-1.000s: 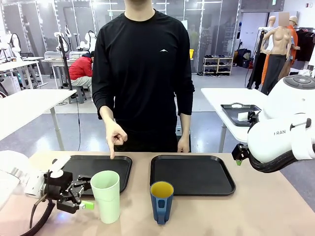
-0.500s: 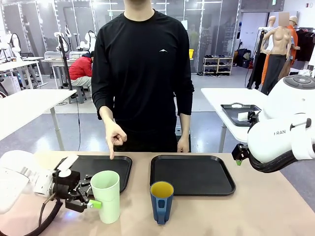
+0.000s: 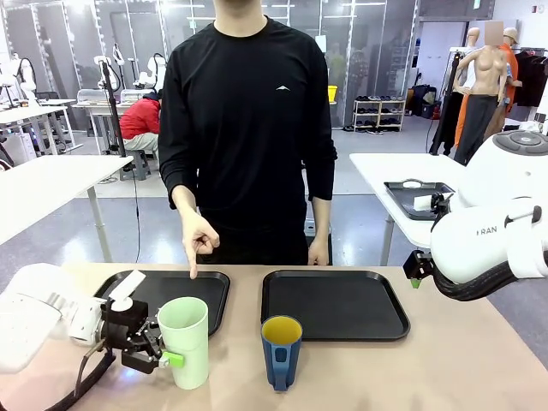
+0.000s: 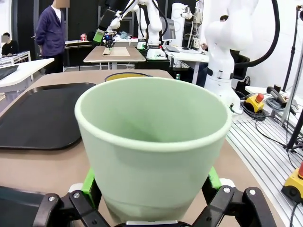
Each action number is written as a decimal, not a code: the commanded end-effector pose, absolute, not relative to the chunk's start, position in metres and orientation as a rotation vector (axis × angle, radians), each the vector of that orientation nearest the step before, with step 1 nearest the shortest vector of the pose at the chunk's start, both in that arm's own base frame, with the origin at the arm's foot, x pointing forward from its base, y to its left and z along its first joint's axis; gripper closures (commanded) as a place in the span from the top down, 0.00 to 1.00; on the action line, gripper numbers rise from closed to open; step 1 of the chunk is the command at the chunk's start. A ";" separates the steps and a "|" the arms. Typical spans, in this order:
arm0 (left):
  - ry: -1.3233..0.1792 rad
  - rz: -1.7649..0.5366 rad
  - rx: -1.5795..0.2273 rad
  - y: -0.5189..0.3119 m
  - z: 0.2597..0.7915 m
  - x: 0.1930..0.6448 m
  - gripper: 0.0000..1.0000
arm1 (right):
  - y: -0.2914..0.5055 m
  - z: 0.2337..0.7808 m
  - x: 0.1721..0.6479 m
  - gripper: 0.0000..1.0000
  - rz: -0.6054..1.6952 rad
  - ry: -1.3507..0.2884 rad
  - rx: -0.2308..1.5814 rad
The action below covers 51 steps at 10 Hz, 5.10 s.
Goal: Sort and store the cups by type.
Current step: Pick up the Reusable plastic cup, then place the picked Reusable plastic cup into the Flat Tray indicated by the person.
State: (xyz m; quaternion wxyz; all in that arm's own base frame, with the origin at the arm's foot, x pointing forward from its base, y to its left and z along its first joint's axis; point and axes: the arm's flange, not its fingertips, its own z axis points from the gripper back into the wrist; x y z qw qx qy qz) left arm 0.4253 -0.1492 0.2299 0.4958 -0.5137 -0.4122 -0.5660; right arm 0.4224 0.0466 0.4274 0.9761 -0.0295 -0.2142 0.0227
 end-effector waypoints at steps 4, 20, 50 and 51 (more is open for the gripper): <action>-1.034 -1.335 -1.323 -0.160 0.223 0.434 0.86 | 0.046 0.427 0.423 1.00 0.046 -0.431 -0.059; -1.176 -1.319 -1.254 -0.102 0.298 0.402 0.33 | 0.046 0.427 0.423 1.00 0.046 -0.431 -0.059; -1.231 -1.311 -1.235 -0.200 0.315 0.479 0.86 | 0.046 0.427 0.423 1.00 0.046 -0.431 -0.059; -1.225 -1.321 -1.238 -0.222 0.316 0.493 0.86 | 0.046 0.427 0.423 1.00 0.046 -0.431 -0.059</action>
